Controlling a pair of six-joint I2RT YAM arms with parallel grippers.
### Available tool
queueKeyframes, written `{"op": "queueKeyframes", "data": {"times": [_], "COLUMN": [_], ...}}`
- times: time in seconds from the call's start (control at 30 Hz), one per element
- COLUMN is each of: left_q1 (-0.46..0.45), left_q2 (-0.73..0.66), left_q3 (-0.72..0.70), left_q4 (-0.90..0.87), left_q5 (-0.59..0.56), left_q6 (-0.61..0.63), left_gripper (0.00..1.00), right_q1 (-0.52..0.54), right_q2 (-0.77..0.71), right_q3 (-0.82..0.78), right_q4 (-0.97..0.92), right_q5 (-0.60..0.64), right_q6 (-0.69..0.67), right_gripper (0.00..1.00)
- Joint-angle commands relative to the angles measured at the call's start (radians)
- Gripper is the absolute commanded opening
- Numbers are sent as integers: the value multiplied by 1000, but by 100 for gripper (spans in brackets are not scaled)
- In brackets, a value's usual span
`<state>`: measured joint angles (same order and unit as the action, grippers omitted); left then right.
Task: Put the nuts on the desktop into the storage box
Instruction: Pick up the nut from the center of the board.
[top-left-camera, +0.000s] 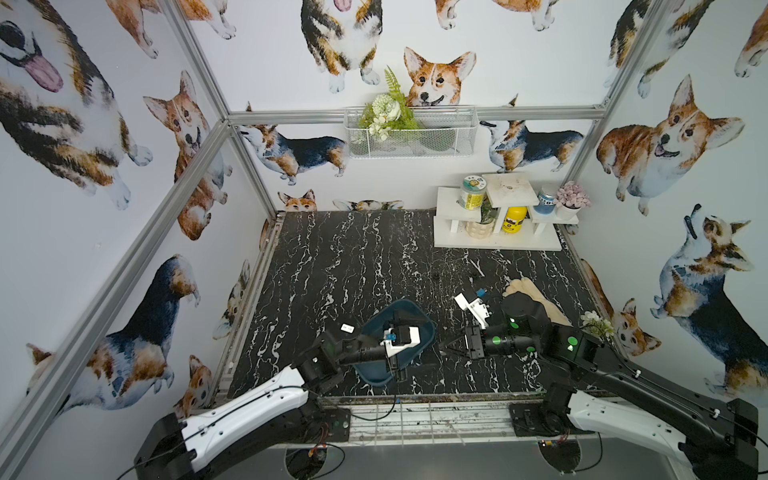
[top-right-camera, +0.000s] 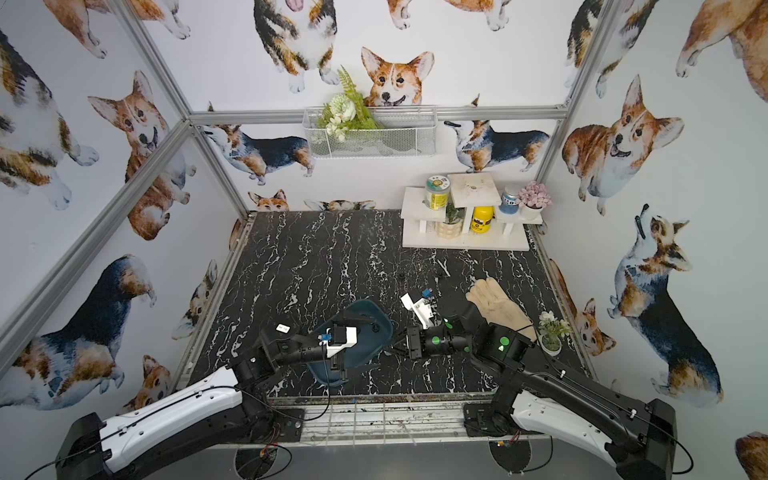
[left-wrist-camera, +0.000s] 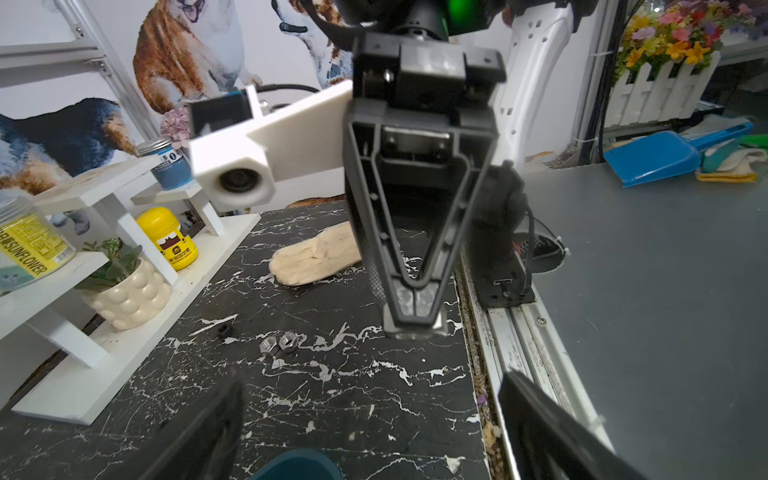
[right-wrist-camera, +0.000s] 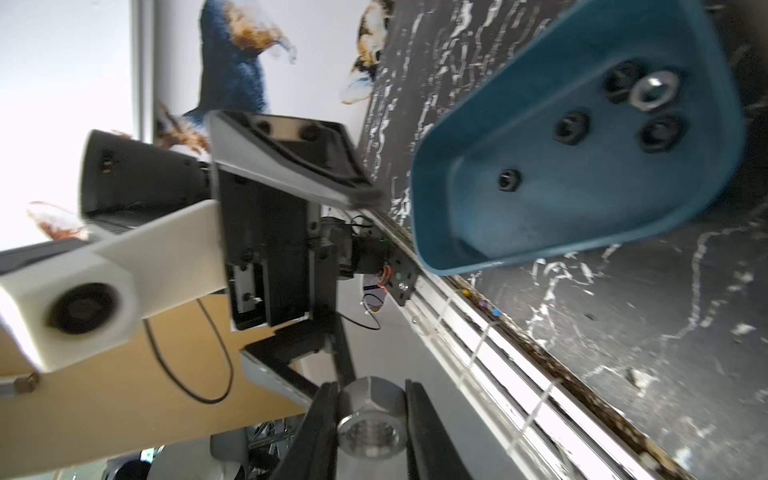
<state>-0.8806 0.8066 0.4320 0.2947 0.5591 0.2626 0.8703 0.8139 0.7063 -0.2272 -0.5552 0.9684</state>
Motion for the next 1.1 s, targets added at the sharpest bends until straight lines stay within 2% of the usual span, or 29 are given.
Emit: {"op": "queueKeyframes", "data": {"times": [0.0,0.2,0.3,0.4,0.53,0.63,0.87,1.0,1.07], "left_q1": [-18,-32,-31,-32,-32,-32,-31,-32,-32], "left_q2": [23,23,35,60,89,89,41,29,29], "left_q3": [24,10,25,40,56,62,27,26,24], "left_q4": [25,162,155,142,153,178,236,213,210], "left_q5": [33,28,56,63,77,71,65,64,61], "left_q6": [38,-40,-55,-71,-87,-112,-138,-137,-138], "left_gripper": [97,84,75,72,59,53,52,45,44], "right_q1": [-1,0,-1,-1,-1,0,0,-1,0], "right_q2": [2,17,16,19,19,12,-2,-5,-7], "right_q3": [-10,-31,-31,-33,-42,-42,-53,-53,-53], "right_q4": [173,236,245,259,298,290,281,288,299], "right_q5": [-76,-97,-100,-106,-125,-114,-91,-88,-89], "right_q6": [34,56,58,64,78,76,80,84,89], "right_gripper": [28,28,28,28,27,27,26,26,26]}}
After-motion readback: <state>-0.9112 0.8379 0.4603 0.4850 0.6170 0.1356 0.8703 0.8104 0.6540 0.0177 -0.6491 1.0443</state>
